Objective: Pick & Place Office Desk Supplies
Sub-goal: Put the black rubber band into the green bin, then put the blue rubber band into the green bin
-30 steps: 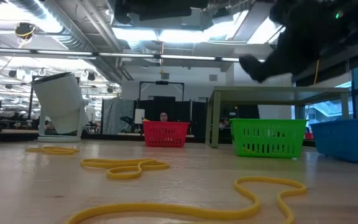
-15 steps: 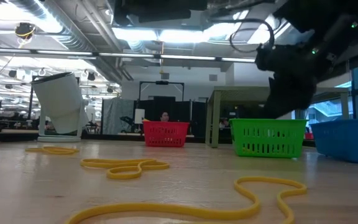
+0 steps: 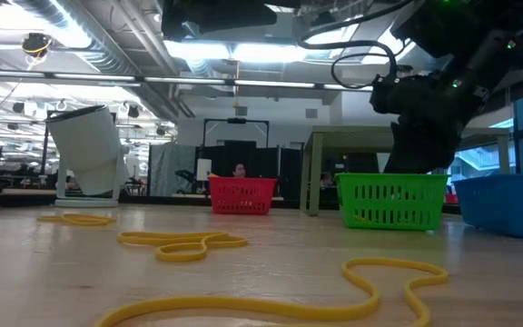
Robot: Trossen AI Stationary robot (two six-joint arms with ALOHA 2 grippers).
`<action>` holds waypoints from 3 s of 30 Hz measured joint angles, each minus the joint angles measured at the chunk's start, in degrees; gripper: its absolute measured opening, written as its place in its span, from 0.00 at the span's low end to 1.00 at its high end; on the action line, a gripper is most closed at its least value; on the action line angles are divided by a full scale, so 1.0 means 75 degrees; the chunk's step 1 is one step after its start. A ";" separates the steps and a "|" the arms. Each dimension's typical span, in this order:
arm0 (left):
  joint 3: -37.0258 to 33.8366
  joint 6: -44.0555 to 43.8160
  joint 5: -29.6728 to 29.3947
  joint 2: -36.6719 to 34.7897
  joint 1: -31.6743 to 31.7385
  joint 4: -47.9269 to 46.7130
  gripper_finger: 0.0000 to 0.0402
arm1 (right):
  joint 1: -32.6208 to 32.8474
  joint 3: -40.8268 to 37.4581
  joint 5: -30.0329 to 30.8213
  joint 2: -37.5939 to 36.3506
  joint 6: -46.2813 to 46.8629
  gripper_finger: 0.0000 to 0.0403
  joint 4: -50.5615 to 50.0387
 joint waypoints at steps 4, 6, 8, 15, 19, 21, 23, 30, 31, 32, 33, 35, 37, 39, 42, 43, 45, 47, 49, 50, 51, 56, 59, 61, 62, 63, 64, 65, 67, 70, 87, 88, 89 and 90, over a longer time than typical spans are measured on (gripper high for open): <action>0.0000 -0.0366 0.0037 -0.0006 -0.0087 -0.0156 0.41 | 0.0000 0.0000 0.0001 0.0000 -0.0032 0.25 0.0001; 0.0000 -0.0694 0.0220 -0.0006 -0.0100 -0.0382 0.41 | 0.0000 0.0000 0.0009 0.0000 -0.0032 0.29 0.0004; 0.0000 -0.1223 0.0723 -0.0009 -0.0100 -0.0743 0.41 | 0.0000 0.0000 0.0115 0.0000 -0.0032 0.33 0.0004; 0.0000 -0.3804 0.3826 -0.0012 0.0032 -0.2857 0.41 | 0.0000 0.0010 0.0033 -0.0051 -0.0190 0.42 -0.0001; -0.0006 -0.4784 0.5367 -0.0235 -0.0075 -0.3951 0.41 | 0.0037 0.0255 -0.0023 -0.0163 -0.0436 0.44 -0.0081; 0.0000 -0.5366 0.6119 -0.0545 -0.0156 -0.4510 0.41 | 0.0091 0.0396 -0.0024 -0.0187 -0.0476 0.44 -0.0089; 0.0000 -0.6112 0.6840 -0.0860 -0.0286 -0.5395 0.41 | 0.0170 0.0537 -0.0140 -0.0187 -0.0610 0.44 -0.0087; 0.0000 -0.9886 0.9194 -0.1313 -0.1269 -0.8477 0.40 | 0.0500 0.0676 -0.0463 -0.0187 -0.0784 0.44 -0.0100; 0.0000 -1.0390 0.9208 -0.1327 -0.1449 -0.8776 0.40 | 0.0519 0.0676 -0.0468 -0.0187 -0.0787 0.44 -0.0106; 0.0000 -1.0877 0.9200 -0.1329 -0.1623 -0.9040 0.40 | 0.0533 0.0676 -0.0471 -0.0187 -0.0789 0.44 -0.0105; 0.0000 -1.1372 0.9158 -0.1329 -0.1797 -0.9301 0.40 | 0.0543 0.0676 -0.0469 -0.0187 -0.0788 0.44 -0.0103; 0.0000 -1.2348 0.9116 -0.1329 -0.2129 -0.9843 0.40 | 0.0545 0.0676 -0.0468 -0.0187 -0.0790 0.44 -0.0107; 0.0000 -1.3299 0.9116 -0.1329 -0.2427 -1.0291 0.40 | 0.0548 0.0676 -0.0471 -0.0189 -0.0790 0.44 -0.0103; 0.0000 -1.4070 0.9036 -0.1329 -0.2700 -1.0677 0.40 | 0.0548 0.0676 -0.0465 -0.0189 -0.0790 0.44 -0.0095; 0.0000 -1.4923 0.8791 -0.1329 -0.3019 -1.1274 0.40 | 0.0545 0.0676 -0.0430 -0.0189 -0.0808 0.44 -0.0092; 0.0000 -1.5165 0.8747 -0.1329 -0.3094 -1.1489 0.40 | 0.0545 0.0676 -0.0417 -0.0189 -0.0835 0.44 -0.0092; 0.0000 -1.5564 0.8745 -0.1329 -0.3199 -1.1836 0.40 | 0.0544 0.0676 -0.0415 -0.0189 -0.0930 0.44 -0.0089; 0.0000 -1.5806 0.8806 -0.1329 -0.3261 -1.2093 0.40 | 0.0542 0.0676 -0.0411 -0.0192 -0.1027 0.44 -0.0086; 0.0000 -1.5967 0.8804 -0.1329 -0.3306 -1.2180 0.40 | 0.0542 0.0676 -0.0402 -0.0192 -0.1040 0.44 -0.0086; 0.0000 -1.6005 0.8804 -0.1329 -0.3307 -1.2162 0.40 | 0.0539 0.0676 -0.0396 -0.0192 -0.1054 0.44 -0.0086; 0.0000 -1.6018 0.8804 -0.1317 -0.3308 -1.2128 0.40 | 0.0539 0.0676 -0.0395 -0.0192 -0.1067 0.44 -0.0086; 0.0000 -1.6028 0.8897 -0.1028 -0.3305 -1.2014 0.40 | 0.0539 0.0676 -0.0393 -0.0192 -0.1180 0.44 -0.0085; 0.0013 -1.6019 0.9088 -0.0810 -0.3305 -1.1955 0.40 | 0.0539 0.0676 -0.0393 -0.0195 -0.1183 0.44 -0.0083; 0.0043 -1.6019 0.9208 -0.0689 -0.3297 -1.1978 0.40 | 0.0539 0.0676 -0.0393 -0.0195 -0.1181 0.44 -0.0083; 0.0037 -1.6021 0.9227 -0.0633 -0.3297 -1.1974 0.39 | 0.0539 0.0676 -0.0393 -0.0193 -0.1183 0.44 -0.0078; 0.0035 -1.6019 0.9226 -0.0602 -0.3297 -1.1982 0.39 | 0.0539 0.0676 -0.0393 -0.0195 -0.1183 0.44 -0.0065; 0.0035 -1.6010 0.9227 -0.0577 -0.3297 -1.2007 0.38 | 0.0539 0.0676 -0.0393 -0.0195 -0.1183 0.44 -0.0043; 0.0035 -1.6008 0.9238 -0.0566 -0.3291 -1.2041 0.37 | 0.0539 0.0676 -0.0393 -0.0195 -0.1183 0.44 -0.0019; 0.0027 -1.5986 0.9276 -0.0562 -0.3279 -1.2064 0.33 | 0.0539 0.0676 -0.0393 -0.0195 -0.1189 0.44 0.0033; 0.0026 -1.5827 0.9290 -0.0554 -0.3282 -1.2161 0.26 | 0.0539 0.0676 -0.0393 -0.0195 -0.1197 0.44 0.0107; 0.0038 -1.4068 0.8156 -0.0822 -0.3224 -1.2320 0.01 | 0.0539 0.0675 -0.0393 -0.0195 -0.1291 0.44 0.0117; 0.0073 -1.3975 0.7749 -0.0835 -0.3185 -1.2508 0.01 | 0.0539 0.0688 -0.0393 -0.0195 -0.1289 0.44 0.0091; 0.0104 -1.3856 0.7445 -0.0870 -0.3149 -1.2680 0.01 | 0.0539 0.0735 -0.0395 -0.0195 -0.1291 0.44 0.0030; 0.0149 -1.3663 0.7048 -0.0907 -0.3145 -1.2748 0.01 | 0.0539 0.0792 -0.0395 -0.0195 -0.1288 0.44 0.0023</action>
